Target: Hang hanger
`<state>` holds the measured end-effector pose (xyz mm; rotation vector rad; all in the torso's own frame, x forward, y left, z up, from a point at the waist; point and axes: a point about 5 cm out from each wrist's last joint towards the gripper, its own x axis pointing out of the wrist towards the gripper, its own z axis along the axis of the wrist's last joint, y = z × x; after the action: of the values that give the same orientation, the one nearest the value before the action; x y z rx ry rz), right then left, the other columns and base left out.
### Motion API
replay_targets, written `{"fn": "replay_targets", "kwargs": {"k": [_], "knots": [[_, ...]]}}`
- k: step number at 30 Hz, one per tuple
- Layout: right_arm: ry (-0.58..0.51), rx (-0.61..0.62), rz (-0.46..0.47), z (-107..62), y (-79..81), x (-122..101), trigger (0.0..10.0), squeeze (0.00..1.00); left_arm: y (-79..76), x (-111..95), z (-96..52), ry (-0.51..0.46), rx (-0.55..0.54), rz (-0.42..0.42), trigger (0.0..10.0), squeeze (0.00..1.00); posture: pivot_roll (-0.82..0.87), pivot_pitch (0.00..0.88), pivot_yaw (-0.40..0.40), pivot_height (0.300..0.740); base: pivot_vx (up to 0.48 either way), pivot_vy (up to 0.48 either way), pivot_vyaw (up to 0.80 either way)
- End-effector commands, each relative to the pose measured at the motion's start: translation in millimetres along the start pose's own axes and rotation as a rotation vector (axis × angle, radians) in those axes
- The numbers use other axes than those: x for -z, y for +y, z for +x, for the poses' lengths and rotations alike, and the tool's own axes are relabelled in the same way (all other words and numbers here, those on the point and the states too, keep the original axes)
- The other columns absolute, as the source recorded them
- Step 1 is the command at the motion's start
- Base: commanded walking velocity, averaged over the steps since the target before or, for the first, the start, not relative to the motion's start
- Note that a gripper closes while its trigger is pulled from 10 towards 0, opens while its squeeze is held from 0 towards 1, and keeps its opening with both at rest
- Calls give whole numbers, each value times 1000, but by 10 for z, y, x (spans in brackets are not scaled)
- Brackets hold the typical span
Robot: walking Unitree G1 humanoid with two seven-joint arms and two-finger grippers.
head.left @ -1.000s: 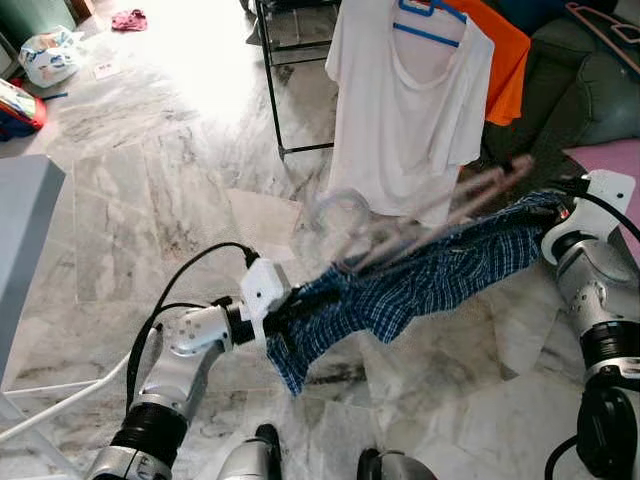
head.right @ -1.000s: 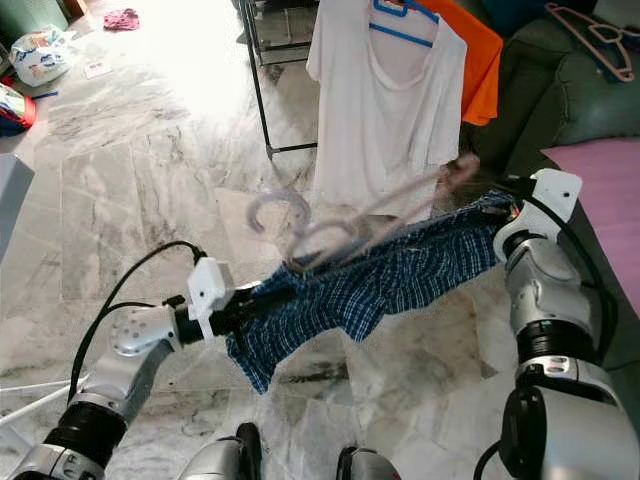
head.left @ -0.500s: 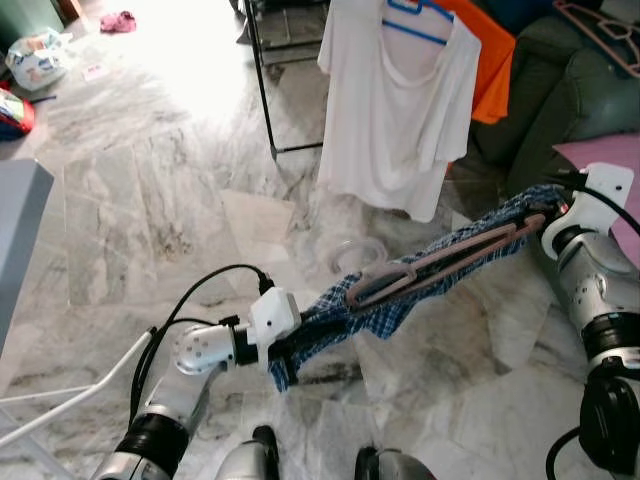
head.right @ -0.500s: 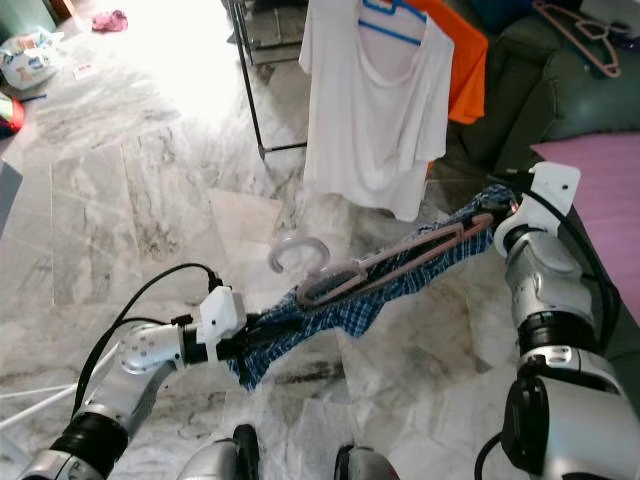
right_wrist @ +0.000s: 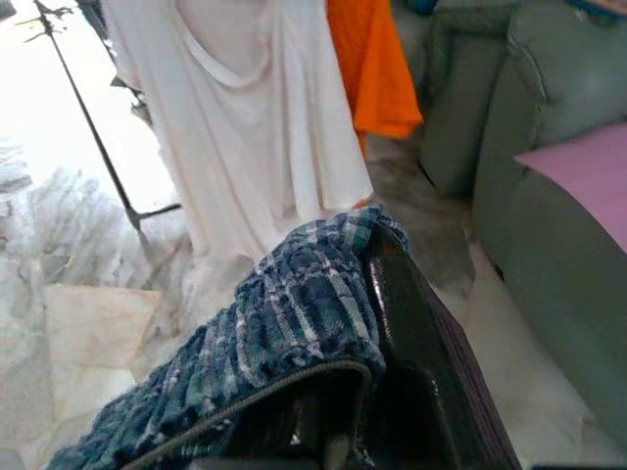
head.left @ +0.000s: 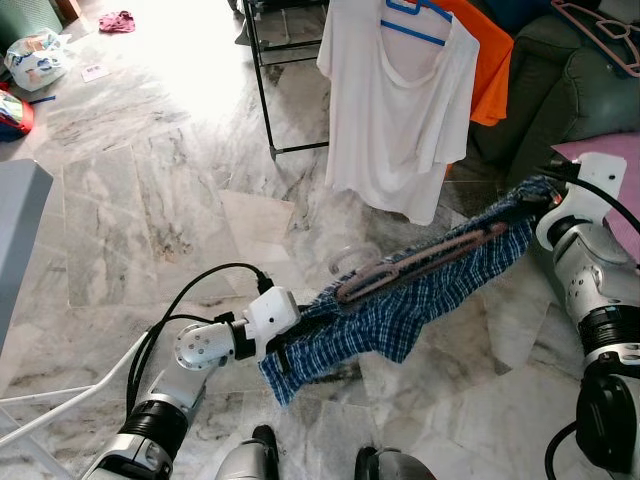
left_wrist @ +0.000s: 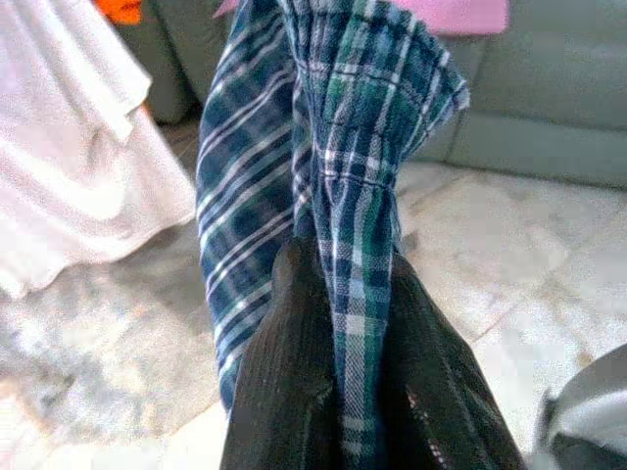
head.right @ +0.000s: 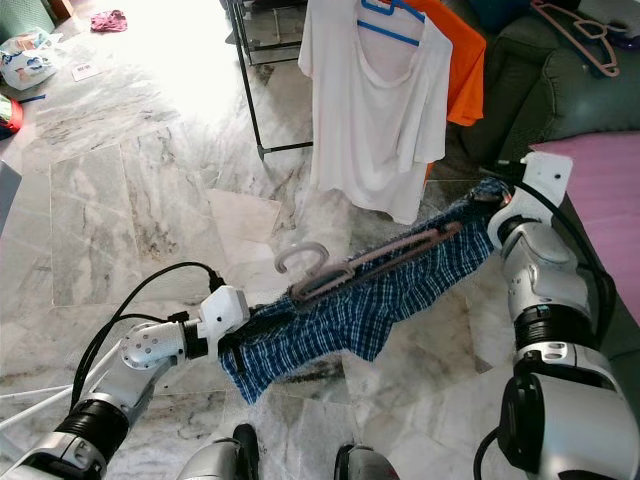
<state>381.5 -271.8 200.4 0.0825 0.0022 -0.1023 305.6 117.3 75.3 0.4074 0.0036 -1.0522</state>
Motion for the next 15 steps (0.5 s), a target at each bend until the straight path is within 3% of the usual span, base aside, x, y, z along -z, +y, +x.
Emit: {"fn": "replay_targets", "kwargs": {"k": [1,10,15], "knots": [[-22,-3,-13,-19,-12,-56,0,0,-11,141,-97,76,-12,4,0,0,20,267,14,740,0,0,0],[-34,-51,-53,-48,114,-113,0,0,77,219,-77,166,-133,53,0,0,12,265,23,740,0,0,0],[-22,-91,-21,-57,322,-63,0,0,92,195,37,177,-208,56,0,0,12,267,25,740,0,0,0]]}}
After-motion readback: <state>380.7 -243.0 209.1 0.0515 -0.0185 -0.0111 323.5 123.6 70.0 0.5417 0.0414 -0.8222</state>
